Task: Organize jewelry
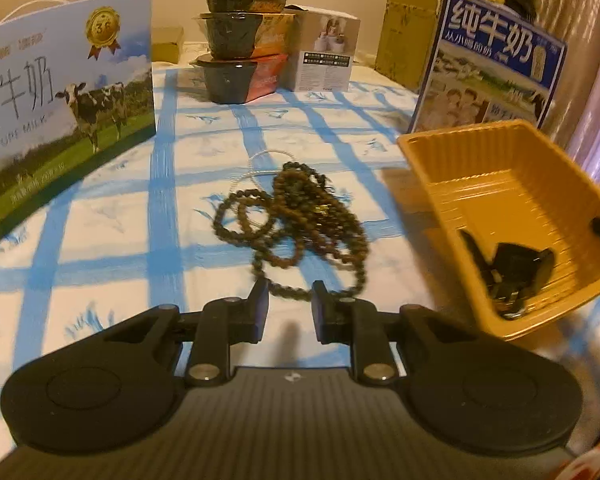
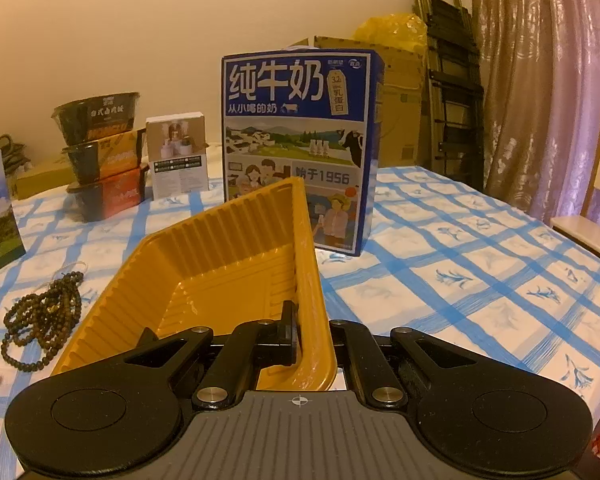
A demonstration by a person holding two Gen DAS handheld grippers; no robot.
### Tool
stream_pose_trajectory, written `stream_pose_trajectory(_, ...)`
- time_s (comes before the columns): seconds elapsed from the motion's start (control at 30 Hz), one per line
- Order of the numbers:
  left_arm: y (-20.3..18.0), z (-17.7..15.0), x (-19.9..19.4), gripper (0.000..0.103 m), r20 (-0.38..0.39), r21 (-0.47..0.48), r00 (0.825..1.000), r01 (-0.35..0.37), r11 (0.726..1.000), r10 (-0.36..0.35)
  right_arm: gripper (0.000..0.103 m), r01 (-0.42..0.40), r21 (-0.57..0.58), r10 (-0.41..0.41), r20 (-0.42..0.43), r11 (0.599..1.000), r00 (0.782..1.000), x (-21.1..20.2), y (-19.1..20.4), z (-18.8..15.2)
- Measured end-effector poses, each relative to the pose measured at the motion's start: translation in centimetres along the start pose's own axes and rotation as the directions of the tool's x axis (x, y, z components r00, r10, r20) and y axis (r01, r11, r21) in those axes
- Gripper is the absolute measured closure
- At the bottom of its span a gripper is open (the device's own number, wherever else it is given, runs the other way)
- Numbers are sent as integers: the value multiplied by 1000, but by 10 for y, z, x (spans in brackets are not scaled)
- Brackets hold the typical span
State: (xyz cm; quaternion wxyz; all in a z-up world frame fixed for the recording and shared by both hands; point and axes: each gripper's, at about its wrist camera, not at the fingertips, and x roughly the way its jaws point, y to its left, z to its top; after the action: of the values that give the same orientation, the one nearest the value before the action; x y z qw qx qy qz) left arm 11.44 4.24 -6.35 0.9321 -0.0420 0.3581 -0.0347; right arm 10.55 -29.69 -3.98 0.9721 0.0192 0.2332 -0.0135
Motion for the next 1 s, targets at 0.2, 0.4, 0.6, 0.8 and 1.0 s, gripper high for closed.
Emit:
stream_pose_trajectory(0.2,2,14,20,86,20,82,1000,-20,996,18,98,-5,-18,5,22,1000,1000,2,6,3)
stream_pose_trajectory(0.4,2,33,49,88,16,163,1000,-25,986,23,98,-6,-17,7,19,1000,1000,8,8,4)
stream_pose_trajectory(0.6,-1,48,77,89,-14,189,1000,-20,982,24,98,-6,-12,6,10,1000,1000,11,7,4)
stream_pose_trajectory(0.8,-2,52,99,91,-61,211,997,-39,977,53,98,-9,-11,9,9,1000,1000,11,7,4)
stream_pose_trajectory(1.0,-4,51,107,95,-69,250,996,-38,968,57,98,-7,-8,7,4,1000,1000,12,7,3)
